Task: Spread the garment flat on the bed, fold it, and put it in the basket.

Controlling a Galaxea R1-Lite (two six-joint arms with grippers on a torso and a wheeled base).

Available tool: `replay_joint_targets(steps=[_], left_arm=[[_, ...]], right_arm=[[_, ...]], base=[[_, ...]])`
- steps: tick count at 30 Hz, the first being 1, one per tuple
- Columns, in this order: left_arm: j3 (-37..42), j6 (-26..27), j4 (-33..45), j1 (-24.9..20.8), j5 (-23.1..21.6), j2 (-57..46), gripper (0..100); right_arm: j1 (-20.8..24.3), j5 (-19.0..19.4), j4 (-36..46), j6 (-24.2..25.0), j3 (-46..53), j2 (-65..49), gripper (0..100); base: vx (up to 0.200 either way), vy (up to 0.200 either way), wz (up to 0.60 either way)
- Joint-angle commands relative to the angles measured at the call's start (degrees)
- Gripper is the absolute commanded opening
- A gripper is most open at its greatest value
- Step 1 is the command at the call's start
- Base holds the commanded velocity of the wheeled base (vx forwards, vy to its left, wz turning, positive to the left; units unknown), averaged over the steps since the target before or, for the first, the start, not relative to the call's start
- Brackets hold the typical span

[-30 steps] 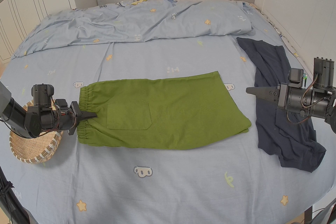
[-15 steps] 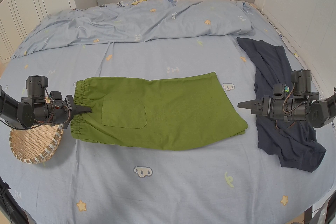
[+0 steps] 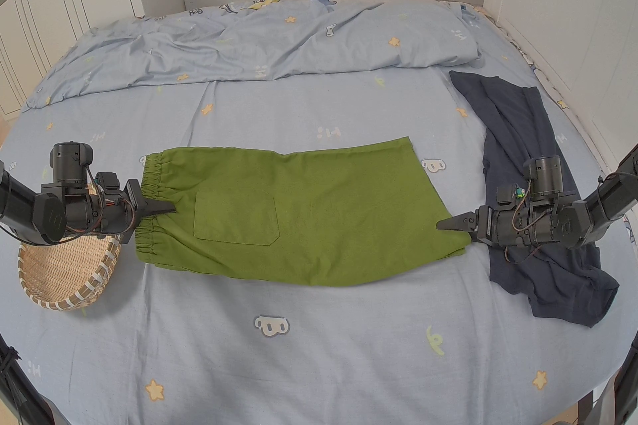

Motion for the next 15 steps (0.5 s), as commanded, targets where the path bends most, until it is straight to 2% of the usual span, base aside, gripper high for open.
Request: replay_joint_targets(steps=[1,4,10,15], left_arm=[[-0.04,0.02,-0.05,-0.01,0.01,0.18,0],[-0.13,0.02,-0.14,-0.01,0.1,0.44,0],[-0.13,0.02,-0.14,-0.19,0.1,0.44,0],[0.05,0.02,-0.14,-0.27,0.1,0.35,0]], right_arm=[[0.03,0.54,3.75,0.19,-1.12,1.92,100],[0.29,1.68,7.79,0.01,-3.41,2.36,100],[0.55,6.16,9.11,0.36,-4.72,4.03,100],[0.64,6.69,9.02,0.36,-5.95,6.58,100]], base=[[0.0,0.0,0.0],[0.0,0.0,0.0],[0.0,0.0,0.0],[0.0,0.0,0.0]])
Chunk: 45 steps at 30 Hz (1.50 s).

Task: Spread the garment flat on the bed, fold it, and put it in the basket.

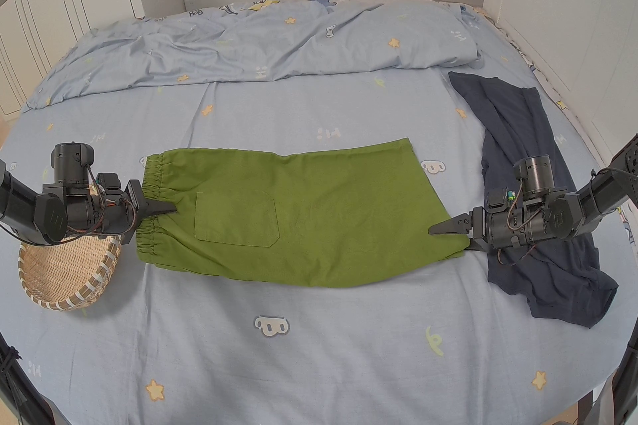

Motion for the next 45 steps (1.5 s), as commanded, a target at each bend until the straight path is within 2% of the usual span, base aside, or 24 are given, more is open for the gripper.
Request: replay_joint_targets(steps=[1,6,7,18,23,26,28,29,35,40,42,45], left_arm=[[0.16,-0.03,0.03,-0.05,-0.1,0.0,0],[0.16,-0.03,0.03,-0.05,-0.1,0.0,0],[0.16,-0.03,0.03,-0.05,-0.1,0.0,0],[-0.19,-0.03,0.03,0.12,-0.18,0.17,0],[-0.46,-0.03,0.39,0.21,-0.18,0.17,0],[-2.13,-0.03,5.83,0.56,-0.27,-0.97,0],[-2.57,0.06,8.12,0.56,-0.45,-1.85,0],[-2.92,0.76,11.81,0.65,-0.54,-3.96,0],[-0.72,8.76,20.78,1.0,-0.27,-6.68,0],[4.73,11.04,22.45,1.53,0.17,-10.11,0],[9.91,13.15,22.18,3.11,0.08,-12.75,0],[14.31,15.52,22.09,3.81,-0.01,-14.41,0]], right_arm=[[0.06,0.05,0.19,0.12,-1.39,3.15,100],[-0.47,1.72,0.27,0.21,-1.92,3.32,100],[-0.74,3.48,0.27,0.47,-1.92,3.24,0],[-3.11,6.11,0.27,1.88,-2.36,2.62,0],[-3.11,5.41,0.27,1.18,-1.48,1.74,0],[-2.23,5.32,0.36,1.27,3.79,-9.07,0],[-1.79,5.32,0.54,1.27,5.46,-11.62,0],[-1.09,5.32,1.33,1.27,7.84,-15.49,0],[-0.74,5.24,6.6,-0.49,15.92,-24.01,0],[-0.91,5.32,6.69,-4.18,25.41,-27.79,0],[-0.3,5.5,5.99,-7.0,33.59,-30.16,0],[0.06,5.59,4.93,-9.11,39.74,-31.31,0]], base=[[0.0,0.0,0.0],[0.0,0.0,0.0],[0.0,0.0,0.0],[0.0,0.0,0.0],[0.0,0.0,0.0],[0.0,0.0,0.0],[0.0,0.0,0.0],[0.0,0.0,0.0],[0.0,0.0,0.0],[0.0,0.0,0.0],[0.0,0.0,0.0],[0.0,0.0,0.0]])
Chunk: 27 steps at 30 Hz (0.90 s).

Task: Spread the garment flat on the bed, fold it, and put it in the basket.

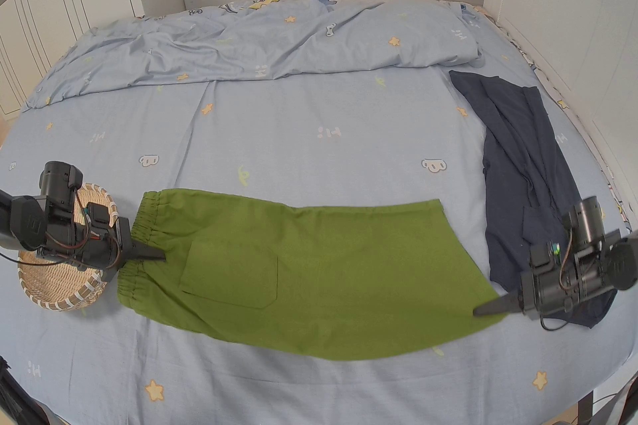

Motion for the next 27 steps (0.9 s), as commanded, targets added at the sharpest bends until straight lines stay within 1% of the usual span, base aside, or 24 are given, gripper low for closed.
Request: replay_joint_targets(steps=[1,3,5,9,15,16,20,23,24,25,26,27], left_arm=[[11.01,5.05,1.16,2.52,-0.02,-7.06,0],[12.94,6.28,1.16,2.96,-0.11,-7.77,0],[16.1,8.3,1.08,3.13,-0.37,-8.47,0],[18.83,10.06,0.99,3.22,-0.37,-8.29,0],[19.09,10.14,0.99,3.93,-0.46,-8.56,0],[19.09,10.14,0.99,3.93,-0.46,-8.56,0],[19.18,10.41,0.99,4.36,0.07,-8.56,0],[19.53,11.9,0.99,4.72,0.24,-8.64,0],[19.62,13.31,1.08,5.07,0.42,-8.82,0],[19.62,13.31,1.08,5.07,0.42,-8.82,0],[18.92,16.38,1.34,4.89,0.59,-10.49,0],[18.48,16.82,1.34,4.45,1.03,-11.72,0]], right_arm=[[1.0,0.25,-1.43,-4.82,14.77,-8.05,0],[1.17,0.25,-2.83,-5.09,17.14,-8.14,0],[1.17,0.25,-6.44,-5.18,20.83,-8.05,0],[1.35,0.34,-11.53,-5.0,24.44,-7.52,0],[1.44,0.6,-12.59,-5.26,25.23,-4.8,0],[1.44,0.6,-12.59,-5.26,25.32,-4.71,100],[1.52,0.6,-12.68,-5.44,25.32,-4.44,100],[1.08,0.51,-12.68,-5.44,24.96,-4.88,100],[0.82,0.42,-12.68,-5.35,24.35,-5.15,100],[0.82,0.42,-12.68,-5.35,24.35,-5.15,100],[0.56,0.16,-12.94,-4.65,21.45,-7.35,100],[0.29,-0.02,-12.33,-4.12,19.69,-9.19,100]], base=[[0.0,0.0,0.0],[0.0,0.0,0.0],[0.0,0.0,0.0],[0.0,0.0,0.0],[0.0,0.0,0.0],[0.0,0.0,0.0],[0.0,0.0,0.0],[0.0,0.0,0.0],[0.0,0.0,0.0],[0.0,0.0,0.0],[0.0,0.0,0.0],[0.0,0.0,0.0]])
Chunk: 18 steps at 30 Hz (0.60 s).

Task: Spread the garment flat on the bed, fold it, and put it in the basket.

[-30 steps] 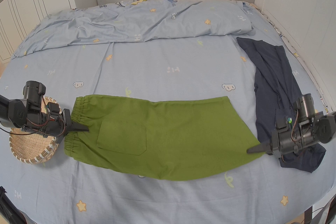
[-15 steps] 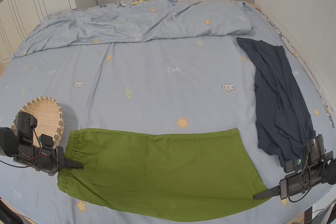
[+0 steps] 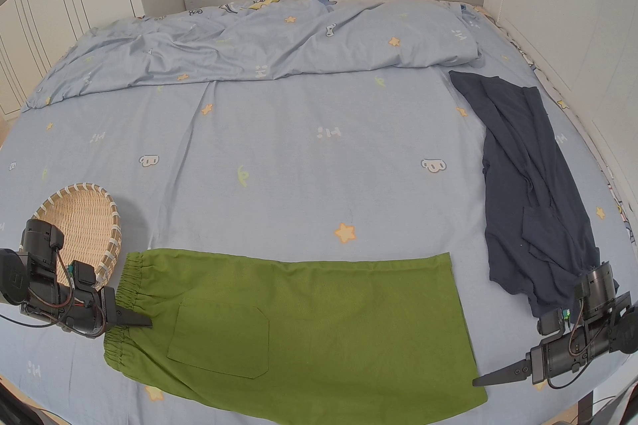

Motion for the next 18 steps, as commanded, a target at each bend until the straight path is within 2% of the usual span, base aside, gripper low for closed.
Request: replay_joint_targets(steps=[1,4,5,7,10,13,18], left_arm=[[-1.61,3.26,0.37,-0.59,1.1,-4.1,0],[-4.16,3.26,1.6,-2.61,3.38,-6.47,0],[-6.7,3.26,3.71,-4.81,6.46,-7.26,0],[-10.4,3.26,8.28,-6.13,10.59,-8.14,0],[-12.07,3.44,12.06,-6.13,11.64,-10.51,0],[-12.33,5.37,13.29,-4.37,12.08,-11.57,0],[-14.79,10.99,16.89,3.89,12.17,-12.27,0]], right_arm=[[-0.78,-0.48,0.37,1.84,-6.42,-5.73,100],[-0.69,-1.1,0.28,4.47,-10.37,-8.37,100],[-0.17,-2.41,0.28,6.32,-13.8,-9.16,100],[0.36,-4.96,0.46,7.46,-17.85,-9.33,100],[0.54,-7.16,0.81,7.64,-19.78,-9.51,100],[0.54,-7.95,0.81,7.55,-19.16,-9.6,100],[0.62,-8.04,0.81,7.28,-18.55,-9.6,100]], base=[[0.0,0.0,0.0],[0.0,0.0,0.0],[0.0,0.0,0.0],[0.0,0.0,0.0],[0.0,0.0,0.0],[0.0,0.0,0.0],[0.0,0.0,0.0]])
